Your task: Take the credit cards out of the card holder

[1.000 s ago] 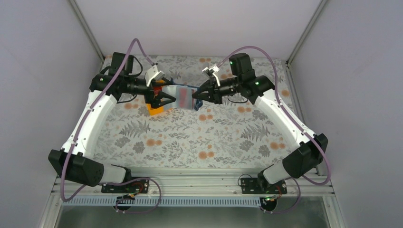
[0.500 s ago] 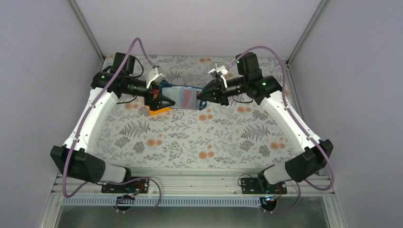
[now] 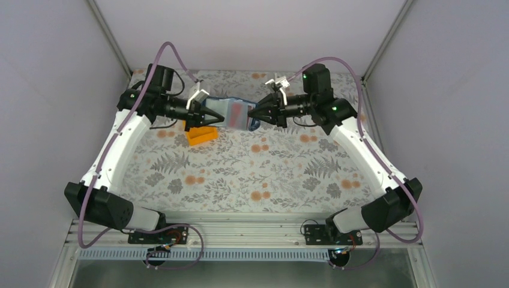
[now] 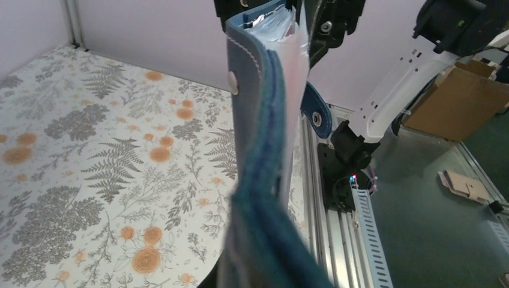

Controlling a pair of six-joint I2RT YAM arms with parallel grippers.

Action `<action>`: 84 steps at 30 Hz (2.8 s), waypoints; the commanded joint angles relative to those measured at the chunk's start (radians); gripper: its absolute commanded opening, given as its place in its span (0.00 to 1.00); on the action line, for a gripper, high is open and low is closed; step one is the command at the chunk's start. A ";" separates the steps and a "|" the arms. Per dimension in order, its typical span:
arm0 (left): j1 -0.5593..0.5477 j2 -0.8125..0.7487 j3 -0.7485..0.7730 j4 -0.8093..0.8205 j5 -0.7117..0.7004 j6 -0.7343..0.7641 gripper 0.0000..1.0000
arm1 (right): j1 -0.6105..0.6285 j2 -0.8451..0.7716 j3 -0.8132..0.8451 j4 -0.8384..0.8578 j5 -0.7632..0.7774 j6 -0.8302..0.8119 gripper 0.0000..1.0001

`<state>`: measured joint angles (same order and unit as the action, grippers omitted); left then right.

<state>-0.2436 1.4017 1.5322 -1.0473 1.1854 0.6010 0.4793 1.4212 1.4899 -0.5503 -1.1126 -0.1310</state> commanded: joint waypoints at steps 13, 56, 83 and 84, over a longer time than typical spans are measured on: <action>-0.032 0.026 0.015 0.081 0.024 -0.054 0.02 | 0.143 0.023 -0.073 0.330 0.291 0.235 0.23; 0.003 0.002 -0.047 0.184 -0.260 -0.148 0.02 | 0.081 -0.012 -0.089 0.200 0.288 0.223 0.47; 0.071 0.006 -0.071 0.218 -0.184 -0.213 0.07 | 0.048 0.045 -0.153 0.232 0.183 0.195 0.04; 0.079 0.006 -0.078 0.242 -0.224 -0.240 0.14 | 0.048 0.045 -0.148 0.223 0.199 0.201 0.04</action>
<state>-0.1978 1.4185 1.4727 -0.8879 1.0203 0.4278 0.5289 1.4574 1.3300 -0.3096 -0.9409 0.0566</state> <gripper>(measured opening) 0.067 0.101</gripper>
